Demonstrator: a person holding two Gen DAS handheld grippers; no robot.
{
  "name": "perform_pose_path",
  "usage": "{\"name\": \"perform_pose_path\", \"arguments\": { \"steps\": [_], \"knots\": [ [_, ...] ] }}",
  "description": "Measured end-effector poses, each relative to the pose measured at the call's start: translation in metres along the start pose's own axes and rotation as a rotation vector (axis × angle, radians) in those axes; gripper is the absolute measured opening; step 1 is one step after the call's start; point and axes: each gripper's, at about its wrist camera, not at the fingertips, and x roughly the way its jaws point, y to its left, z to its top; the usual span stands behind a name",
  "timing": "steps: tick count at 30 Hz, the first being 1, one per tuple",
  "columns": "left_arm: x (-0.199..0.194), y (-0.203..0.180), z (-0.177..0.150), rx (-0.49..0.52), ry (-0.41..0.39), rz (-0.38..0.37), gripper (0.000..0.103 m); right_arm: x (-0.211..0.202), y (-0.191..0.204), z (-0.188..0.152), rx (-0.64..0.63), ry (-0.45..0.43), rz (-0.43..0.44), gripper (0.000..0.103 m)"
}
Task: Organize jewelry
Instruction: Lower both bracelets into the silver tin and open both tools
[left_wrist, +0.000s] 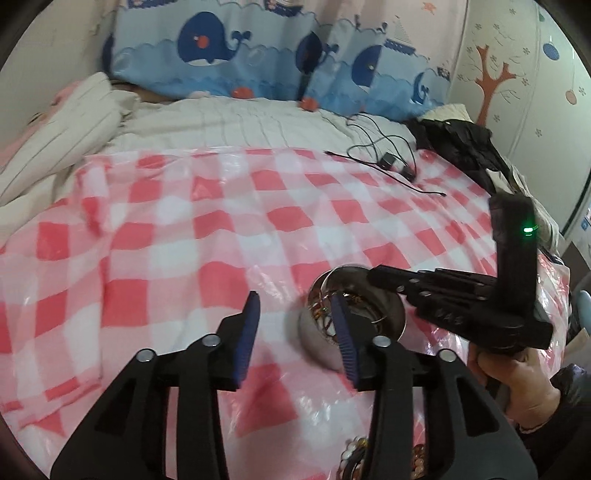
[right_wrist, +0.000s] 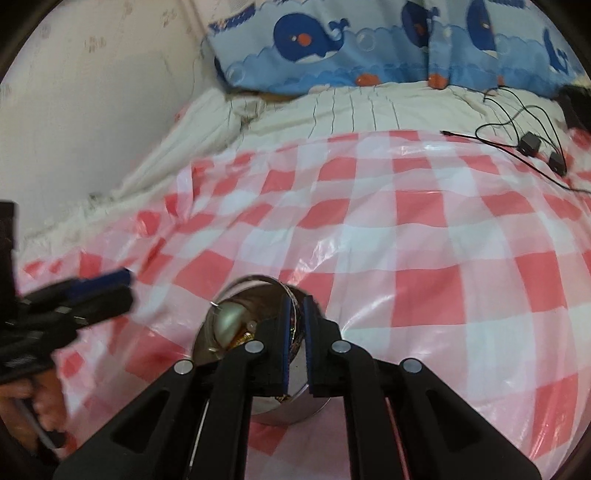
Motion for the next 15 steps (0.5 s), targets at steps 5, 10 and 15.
{"name": "perform_pose_path", "arguments": {
  "steps": [5, 10, 15],
  "knots": [
    [-0.012, -0.002, -0.036, -0.005, 0.036, 0.03, 0.052, -0.018, 0.003, -0.007, -0.007, -0.037, -0.03, 0.033],
    [-0.028, -0.007, -0.081, -0.031, 0.072, 0.05, 0.058, -0.047, 0.002, -0.026, 0.046, -0.071, 0.002, 0.039],
    [-0.042, -0.024, -0.116, -0.015, 0.069, 0.111, 0.07, -0.08, -0.005, -0.074, 0.13, -0.047, -0.002, 0.047]
  ]
}}
